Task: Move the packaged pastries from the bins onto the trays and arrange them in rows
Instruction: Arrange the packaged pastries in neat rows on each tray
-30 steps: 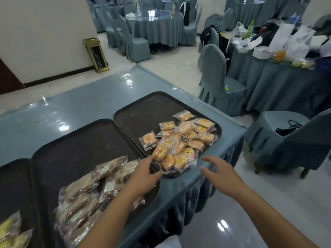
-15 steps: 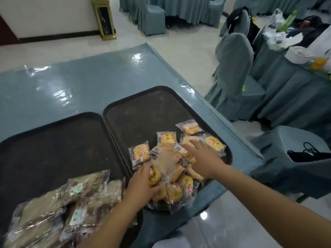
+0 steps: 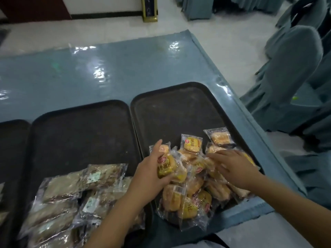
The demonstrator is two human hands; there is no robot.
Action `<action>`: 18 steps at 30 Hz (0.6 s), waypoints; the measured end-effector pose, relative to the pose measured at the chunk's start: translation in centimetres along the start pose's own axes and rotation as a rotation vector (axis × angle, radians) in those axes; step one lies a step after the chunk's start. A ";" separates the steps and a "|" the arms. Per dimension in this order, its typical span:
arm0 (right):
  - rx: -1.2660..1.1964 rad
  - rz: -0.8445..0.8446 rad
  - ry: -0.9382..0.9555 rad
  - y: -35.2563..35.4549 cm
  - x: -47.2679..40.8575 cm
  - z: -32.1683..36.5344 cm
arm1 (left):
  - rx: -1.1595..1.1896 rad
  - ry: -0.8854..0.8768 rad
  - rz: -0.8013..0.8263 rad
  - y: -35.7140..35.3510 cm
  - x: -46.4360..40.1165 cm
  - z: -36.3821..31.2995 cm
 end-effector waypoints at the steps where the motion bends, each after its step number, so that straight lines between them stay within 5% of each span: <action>1: -0.068 -0.016 0.002 0.4 0.0 -0.3 | 0.005 0.010 -0.011 0.2 -0.6 -0.2; 11: -0.735 -0.108 -0.024 5.1 -6.0 -5.7 | -0.079 0.163 -0.208 0.9 -8.5 -2.3; 18: -0.883 -0.089 -0.037 4.6 -12.9 -10.8 | -0.378 0.319 -0.302 2.0 -16.9 -3.5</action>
Point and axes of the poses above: each hand's wrist, its own x-axis away from the middle knuckle, its own y-axis out of the back of the hand, z = x × y, the point moved 10 cm from there along -x, towards the middle knuckle, and after that the axes turned 8 degrees about y, right-handed, at the moved point
